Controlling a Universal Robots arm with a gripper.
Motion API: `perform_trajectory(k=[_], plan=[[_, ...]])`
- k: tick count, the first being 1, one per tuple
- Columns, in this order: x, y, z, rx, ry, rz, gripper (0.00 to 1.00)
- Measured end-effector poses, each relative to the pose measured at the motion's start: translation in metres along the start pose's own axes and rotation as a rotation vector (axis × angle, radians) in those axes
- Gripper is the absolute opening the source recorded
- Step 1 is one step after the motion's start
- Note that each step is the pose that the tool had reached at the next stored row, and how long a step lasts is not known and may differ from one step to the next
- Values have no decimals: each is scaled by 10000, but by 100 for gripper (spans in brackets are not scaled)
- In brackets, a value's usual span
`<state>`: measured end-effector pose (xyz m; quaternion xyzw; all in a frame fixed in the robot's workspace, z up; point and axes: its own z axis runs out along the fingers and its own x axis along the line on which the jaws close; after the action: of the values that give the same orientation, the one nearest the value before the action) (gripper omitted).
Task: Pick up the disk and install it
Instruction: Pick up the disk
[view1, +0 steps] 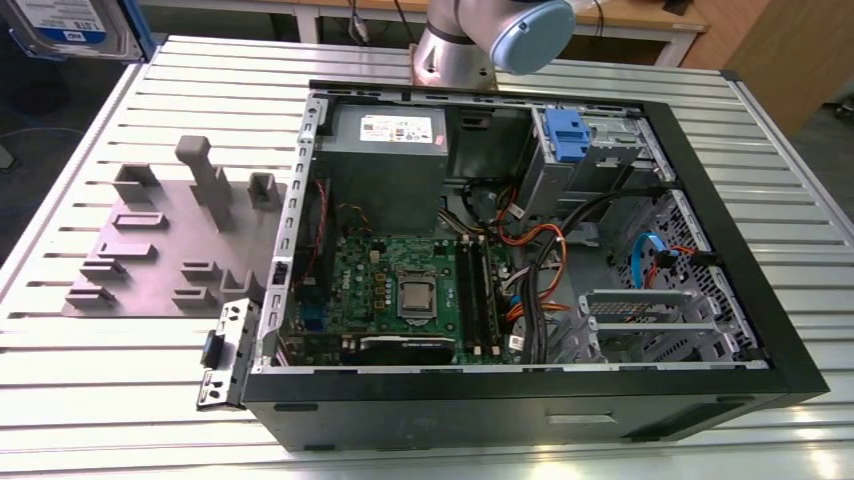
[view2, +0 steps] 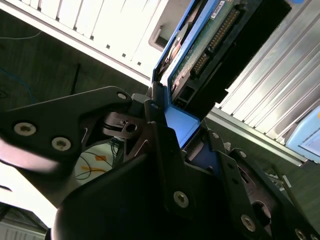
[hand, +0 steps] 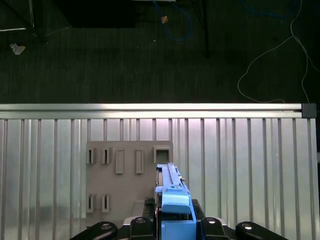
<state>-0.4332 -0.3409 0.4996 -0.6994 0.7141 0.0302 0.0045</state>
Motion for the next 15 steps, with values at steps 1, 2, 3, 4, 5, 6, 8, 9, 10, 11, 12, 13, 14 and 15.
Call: perform_trajectory(k=[1,2,3,4,5,6,8,9,10,11,12,13,14,15], plan=[[24,-1,-2,-1,0,0,36],[49,-1,-3,-2,0,-1,36],[74,-2,-4,-1,0,-1,36],[97,-3,-5,-1,0,-1,36],[116,-4,-6,-1,0,-1,36],[128,-7,-7,-1,0,0,36],[136,-33,-8,0,0,0,36],[141,-52,-9,-1,0,0,36],[143,-83,-10,-1,0,0,36],[144,-119,-12,-1,0,0,36],[145,-158,-13,-1,0,0,36],[146,-194,-14,0,0,0,36],[146,-227,-15,0,0,0,36],[147,-256,-16,-1,0,-1,36]])
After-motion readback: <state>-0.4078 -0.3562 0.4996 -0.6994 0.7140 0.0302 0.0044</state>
